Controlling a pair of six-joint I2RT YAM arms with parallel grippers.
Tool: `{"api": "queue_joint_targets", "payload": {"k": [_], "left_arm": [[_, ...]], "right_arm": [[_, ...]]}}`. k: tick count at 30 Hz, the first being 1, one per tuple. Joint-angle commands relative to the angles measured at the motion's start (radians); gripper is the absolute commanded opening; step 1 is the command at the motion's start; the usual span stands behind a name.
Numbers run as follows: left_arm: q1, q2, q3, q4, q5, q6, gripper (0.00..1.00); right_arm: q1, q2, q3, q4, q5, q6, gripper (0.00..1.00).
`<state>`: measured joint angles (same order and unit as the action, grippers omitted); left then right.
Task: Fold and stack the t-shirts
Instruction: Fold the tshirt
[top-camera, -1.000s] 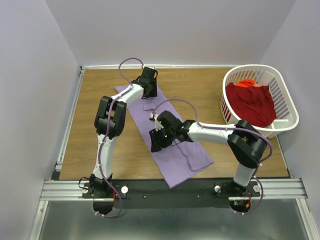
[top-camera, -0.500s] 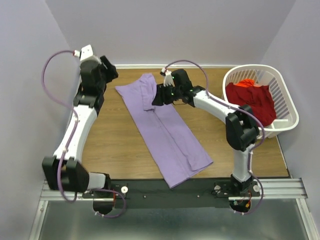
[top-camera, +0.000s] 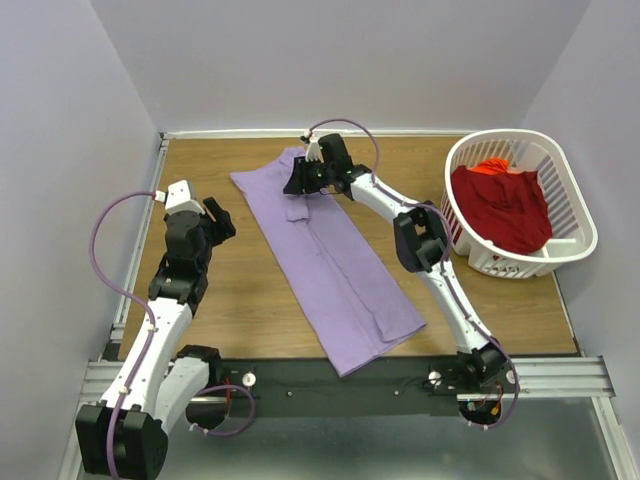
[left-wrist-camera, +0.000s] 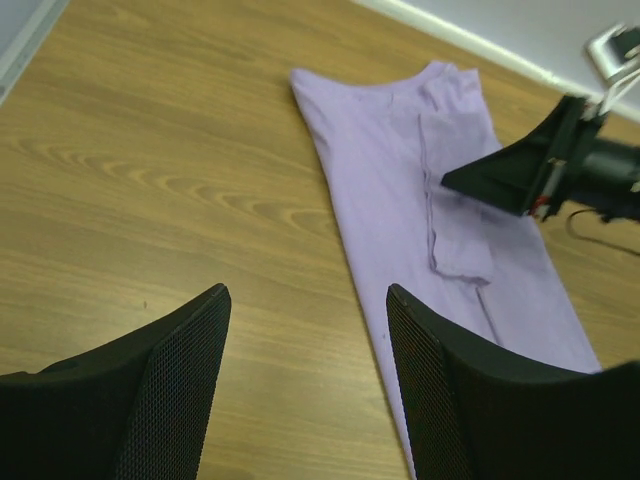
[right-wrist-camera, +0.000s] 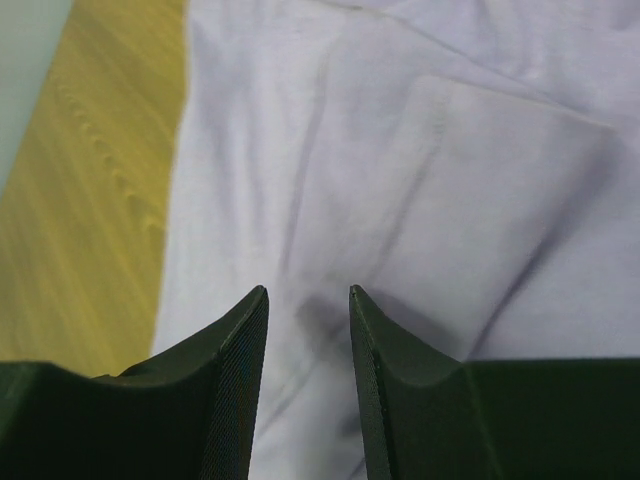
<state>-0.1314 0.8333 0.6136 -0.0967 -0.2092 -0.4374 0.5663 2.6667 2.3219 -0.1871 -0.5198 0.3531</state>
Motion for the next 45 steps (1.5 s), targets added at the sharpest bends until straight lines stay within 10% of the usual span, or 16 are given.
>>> {"api": "queue_joint_targets", "payload": {"k": [1, 14, 24, 45], "left_arm": [[-0.002, 0.01, 0.029, 0.055, -0.022, 0.002, 0.72], [-0.002, 0.044, 0.034, 0.064, 0.031, 0.012, 0.72], [-0.002, 0.096, 0.052, 0.06, 0.129, 0.052, 0.72], [-0.258, 0.222, 0.077, -0.284, 0.366, -0.116, 0.72]], "right_arm": [[-0.034, 0.107, 0.091, 0.012, 0.062, 0.064, 0.45], [-0.224, 0.01, -0.114, 0.087, 0.359, 0.247, 0.47], [-0.246, -0.152, -0.081, 0.086, 0.177, 0.153, 0.61], [-0.062, -1.348, -1.502, -0.284, 0.336, 0.142, 0.66]]}}
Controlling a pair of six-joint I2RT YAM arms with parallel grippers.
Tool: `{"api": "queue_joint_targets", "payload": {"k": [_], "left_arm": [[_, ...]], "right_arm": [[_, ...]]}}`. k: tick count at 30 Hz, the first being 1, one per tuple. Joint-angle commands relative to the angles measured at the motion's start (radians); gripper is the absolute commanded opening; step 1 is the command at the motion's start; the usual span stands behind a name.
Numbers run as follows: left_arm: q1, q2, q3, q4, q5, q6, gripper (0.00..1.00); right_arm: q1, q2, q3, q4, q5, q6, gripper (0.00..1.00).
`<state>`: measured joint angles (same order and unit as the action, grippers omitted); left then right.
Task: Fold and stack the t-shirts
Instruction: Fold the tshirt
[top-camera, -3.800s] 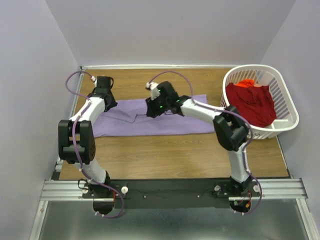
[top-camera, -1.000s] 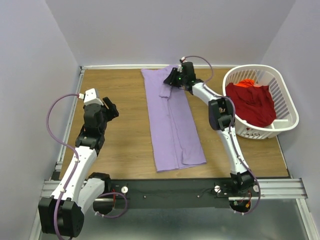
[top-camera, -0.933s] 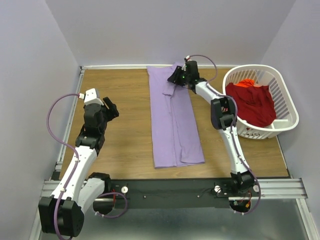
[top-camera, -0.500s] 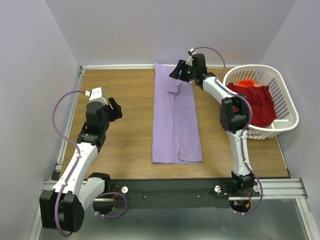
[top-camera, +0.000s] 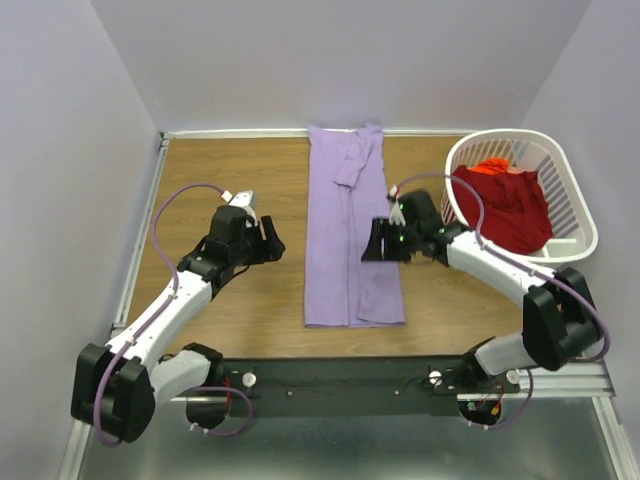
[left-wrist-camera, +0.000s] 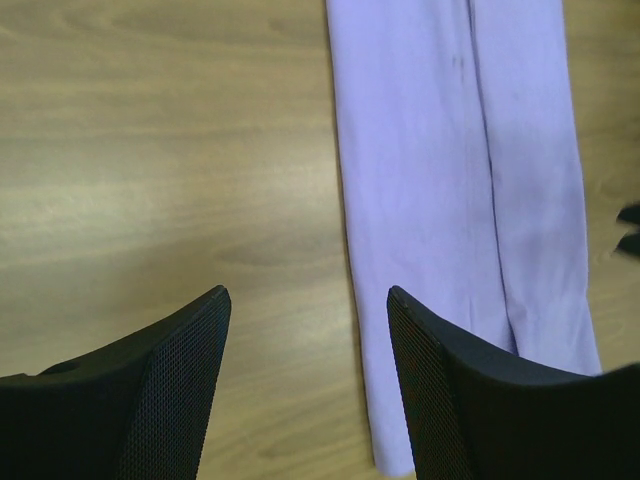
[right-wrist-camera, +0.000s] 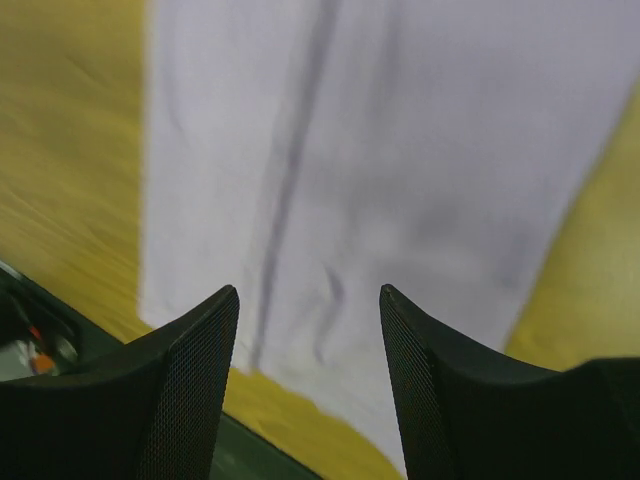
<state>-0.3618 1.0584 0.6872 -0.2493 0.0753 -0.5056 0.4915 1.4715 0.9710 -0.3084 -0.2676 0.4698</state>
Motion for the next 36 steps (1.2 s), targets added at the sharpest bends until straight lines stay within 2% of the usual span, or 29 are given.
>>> {"api": "queue_joint_targets", "payload": {"k": [1, 5, 8, 11, 21, 29, 31, 36], "left_arm": [[-0.037, -0.011, -0.006, -0.136, 0.095, -0.054, 0.72], [-0.142, -0.031, -0.086, -0.134, 0.109, -0.148, 0.71], [-0.187, -0.017, -0.126, -0.12, 0.106, -0.183, 0.69], [-0.232, 0.014, -0.137, -0.113, 0.097, -0.215, 0.67], [-0.333, 0.146, -0.117, -0.091, 0.069, -0.248, 0.66], [-0.391, 0.183, -0.114, -0.088, 0.05, -0.267, 0.66], [-0.397, 0.19, -0.115, -0.088, 0.052, -0.272, 0.66], [-0.416, 0.202, -0.106, -0.1, 0.052, -0.275, 0.65]], "right_arm": [[0.015, -0.192, -0.191, -0.175, 0.082, 0.039, 0.65], [0.018, -0.327, -0.363, -0.257, 0.058, 0.098, 0.64], [0.021, -0.347, -0.391, -0.261, 0.021, 0.133, 0.59], [0.024, -0.35, -0.403, -0.291, 0.056, 0.148, 0.56], [0.025, -0.27, -0.417, -0.294, 0.126, 0.165, 0.52], [0.038, -0.189, -0.42, -0.265, 0.113, 0.162, 0.48], [0.041, -0.178, -0.426, -0.258, 0.11, 0.162, 0.45], [0.055, -0.189, -0.431, -0.256, 0.122, 0.173, 0.25]]}}
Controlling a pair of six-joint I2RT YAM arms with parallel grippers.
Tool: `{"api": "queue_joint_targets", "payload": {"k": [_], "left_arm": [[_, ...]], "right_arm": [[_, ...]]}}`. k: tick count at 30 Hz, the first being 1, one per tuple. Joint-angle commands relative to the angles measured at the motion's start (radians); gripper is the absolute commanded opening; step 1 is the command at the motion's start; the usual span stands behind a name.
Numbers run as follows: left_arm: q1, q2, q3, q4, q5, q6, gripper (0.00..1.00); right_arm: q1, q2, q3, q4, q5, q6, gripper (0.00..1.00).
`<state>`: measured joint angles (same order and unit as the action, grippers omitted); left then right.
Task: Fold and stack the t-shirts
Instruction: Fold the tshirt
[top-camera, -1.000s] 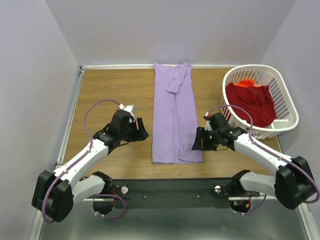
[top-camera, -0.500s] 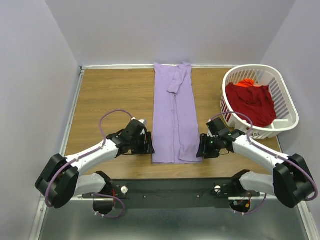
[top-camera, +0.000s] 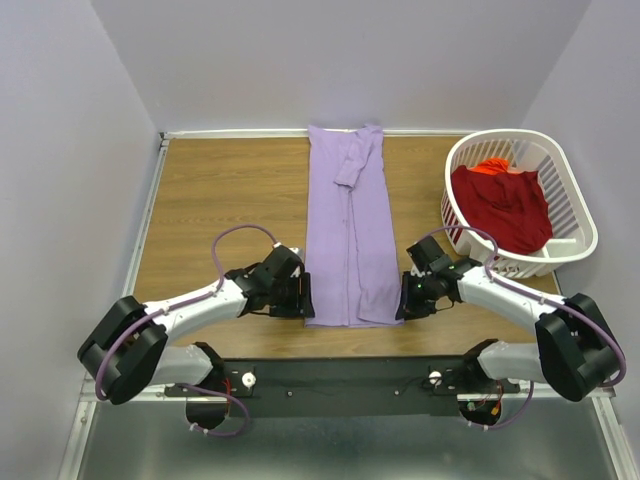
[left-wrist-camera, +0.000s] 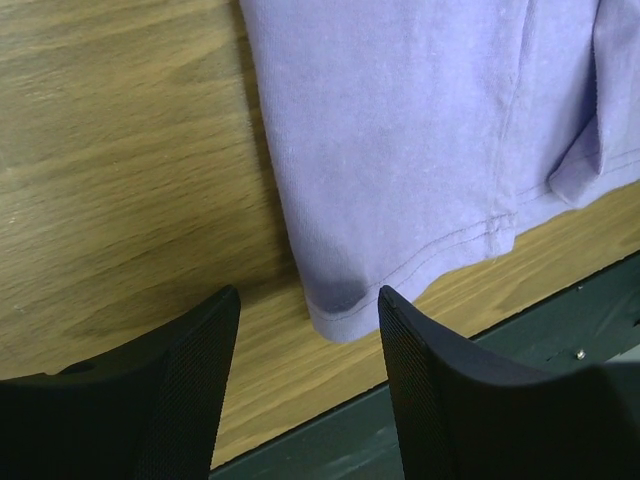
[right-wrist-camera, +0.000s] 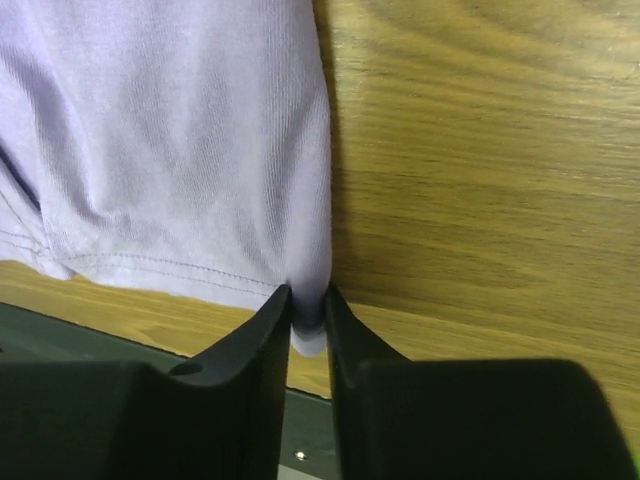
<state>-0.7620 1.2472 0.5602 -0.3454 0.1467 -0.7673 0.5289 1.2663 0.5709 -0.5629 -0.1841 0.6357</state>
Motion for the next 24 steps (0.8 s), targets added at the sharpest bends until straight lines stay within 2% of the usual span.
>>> {"api": "queue_joint_targets", "payload": {"k": [1, 2, 4, 5, 10, 16, 24], "left_arm": [[-0.016, 0.014, 0.026, -0.012, -0.021, -0.013, 0.65], [-0.019, 0.015, 0.03, -0.015, -0.022, -0.013, 0.65], [-0.023, 0.017, 0.036, -0.026, -0.032, -0.017, 0.65], [-0.022, 0.021, 0.038, -0.029, -0.032, -0.018, 0.65], [-0.034, 0.044, 0.061, -0.047, -0.042, -0.027, 0.62], [-0.062, 0.096, 0.096, -0.109, -0.101, -0.043, 0.47], [-0.102, 0.187, 0.122, -0.133, -0.13, -0.061, 0.41]], "right_arm": [[0.019, 0.01, -0.032, -0.002, 0.037, 0.009, 0.21], [0.02, 0.007, -0.032, 0.0, 0.034, 0.009, 0.18], [0.022, 0.001, -0.032, -0.002, 0.026, 0.009, 0.04], [0.022, -0.001, -0.034, -0.002, 0.025, 0.009, 0.0], [0.026, -0.01, -0.031, 0.0, 0.014, 0.001, 0.0], [0.031, -0.024, -0.034, 0.006, 0.008, -0.004, 0.0], [0.037, -0.028, -0.037, 0.015, 0.003, -0.007, 0.0]]}}
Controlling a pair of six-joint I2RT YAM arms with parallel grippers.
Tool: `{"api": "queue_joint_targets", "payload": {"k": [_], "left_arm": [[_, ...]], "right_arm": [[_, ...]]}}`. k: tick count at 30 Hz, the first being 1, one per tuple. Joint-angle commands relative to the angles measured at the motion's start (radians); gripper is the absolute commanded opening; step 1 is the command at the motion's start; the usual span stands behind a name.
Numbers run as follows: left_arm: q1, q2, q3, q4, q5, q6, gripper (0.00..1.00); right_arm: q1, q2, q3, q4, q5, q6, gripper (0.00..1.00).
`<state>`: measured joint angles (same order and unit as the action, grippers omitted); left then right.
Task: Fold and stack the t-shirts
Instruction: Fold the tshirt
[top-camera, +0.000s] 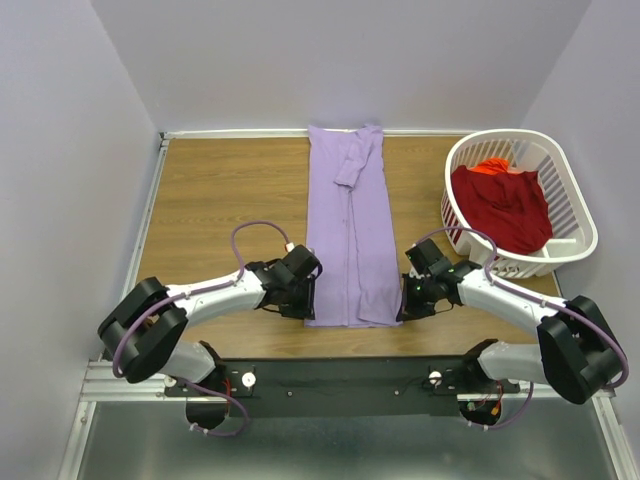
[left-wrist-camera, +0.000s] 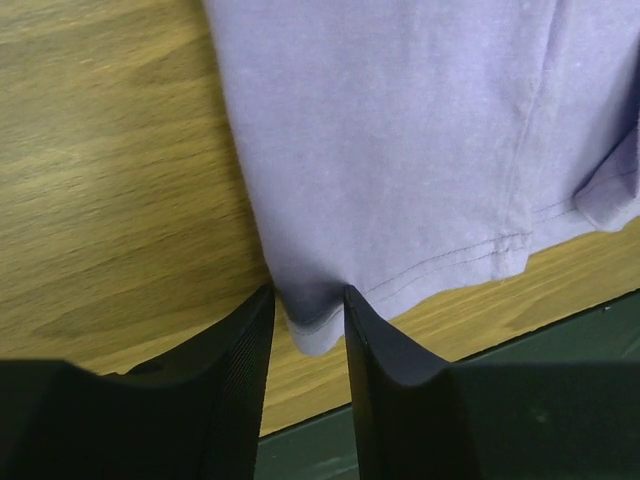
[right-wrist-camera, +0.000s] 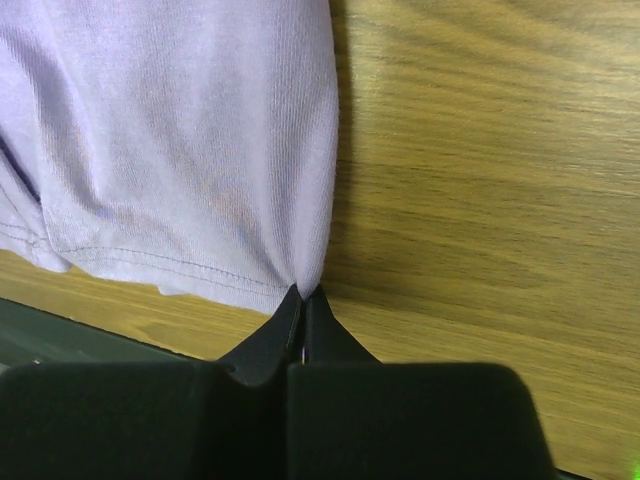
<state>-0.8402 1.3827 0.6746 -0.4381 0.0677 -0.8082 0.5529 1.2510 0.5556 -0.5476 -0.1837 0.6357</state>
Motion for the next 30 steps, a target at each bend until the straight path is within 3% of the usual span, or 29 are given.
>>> {"api": "queue_joint_targets", "payload": {"k": [1, 3, 6, 7, 10, 15, 19, 23, 27, 29, 30], "left_arm": [[-0.033, 0.064, 0.01, -0.044, -0.052, -0.022, 0.4], [-0.043, 0.081, 0.013, -0.054, -0.058, -0.025, 0.37], [-0.065, 0.105, 0.016, -0.06, -0.059, -0.032, 0.25], [-0.069, 0.111, 0.014, -0.063, -0.06, -0.036, 0.16], [-0.082, 0.107, 0.014, -0.077, -0.059, -0.048, 0.0], [-0.167, 0.02, 0.007, -0.175, -0.074, -0.112, 0.0], [-0.333, -0.106, -0.087, -0.191, 0.041, -0.264, 0.0], [-0.523, -0.273, -0.168, -0.201, 0.124, -0.512, 0.0], [-0.539, -0.396, -0.153, -0.215, 0.087, -0.545, 0.0], [-0.502, -0.405, -0.133, -0.225, 0.041, -0.52, 0.0], [-0.431, -0.409, -0.13, -0.208, 0.043, -0.453, 0.0]], "right_arm": [[0.013, -0.012, -0.023, 0.0, 0.003, -0.007, 0.0], [0.015, -0.009, -0.022, 0.001, 0.001, -0.007, 0.0], [0.024, -0.001, -0.023, 0.002, -0.002, -0.007, 0.0], [0.03, 0.001, -0.022, 0.002, -0.003, -0.004, 0.0], [0.045, -0.005, -0.023, -0.002, -0.006, 0.01, 0.0], [0.19, -0.067, -0.034, -0.052, -0.016, 0.125, 0.0], [0.371, -0.125, -0.04, -0.12, 0.001, 0.306, 0.0], [0.534, -0.191, -0.036, -0.205, 0.004, 0.435, 0.0], [0.567, -0.203, 0.019, -0.267, 0.022, 0.42, 0.0], [0.564, -0.17, 0.067, -0.301, 0.101, 0.385, 0.0], [0.556, -0.151, 0.09, -0.33, 0.122, 0.372, 0.0]]}}
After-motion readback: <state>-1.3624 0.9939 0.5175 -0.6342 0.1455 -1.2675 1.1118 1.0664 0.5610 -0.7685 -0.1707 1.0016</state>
